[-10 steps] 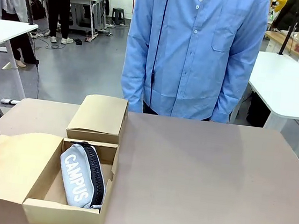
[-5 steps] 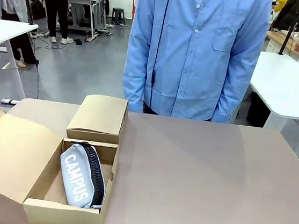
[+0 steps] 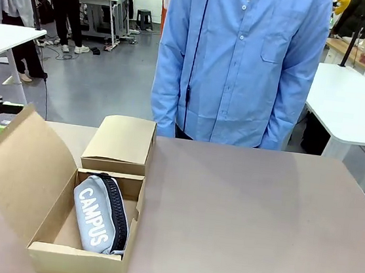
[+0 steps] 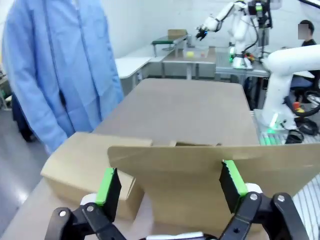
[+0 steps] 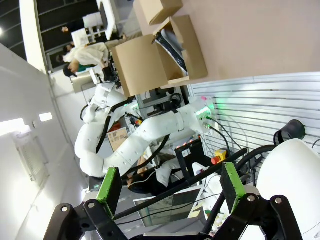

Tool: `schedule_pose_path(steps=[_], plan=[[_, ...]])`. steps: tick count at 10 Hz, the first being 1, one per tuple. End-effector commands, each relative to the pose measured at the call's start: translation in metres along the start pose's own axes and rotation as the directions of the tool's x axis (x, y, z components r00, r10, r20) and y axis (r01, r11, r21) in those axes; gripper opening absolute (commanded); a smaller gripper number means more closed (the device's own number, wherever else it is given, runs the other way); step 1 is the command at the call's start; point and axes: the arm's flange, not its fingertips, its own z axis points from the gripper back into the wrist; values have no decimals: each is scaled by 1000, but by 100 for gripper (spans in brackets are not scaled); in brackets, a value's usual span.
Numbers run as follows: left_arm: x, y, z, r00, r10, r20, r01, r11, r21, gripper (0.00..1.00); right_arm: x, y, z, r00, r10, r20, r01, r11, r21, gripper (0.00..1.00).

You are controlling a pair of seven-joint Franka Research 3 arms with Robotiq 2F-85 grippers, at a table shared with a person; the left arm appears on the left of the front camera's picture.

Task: Place items inside the box.
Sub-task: Close the lid of the Mailer Box closest to the robot.

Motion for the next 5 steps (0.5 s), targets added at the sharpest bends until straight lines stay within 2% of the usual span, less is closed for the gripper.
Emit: schedule_pose_path(steps=[1, 3, 5], plan=[[-3, -41, -51, 1000, 26, 14, -25, 997, -69, 100, -5, 2, 3, 1000, 24, -4, -24, 1000, 7, 100], [-11, -63, -96, 999, 37, 0, -36, 984, -177, 100, -5, 2, 3, 1000, 24, -4, -24, 1000, 7, 100], [-18, -86, -125, 1000, 3, -10, -5, 976, -218, 100, -5, 2, 3, 1000, 24, -4, -24, 1000, 7, 100]])
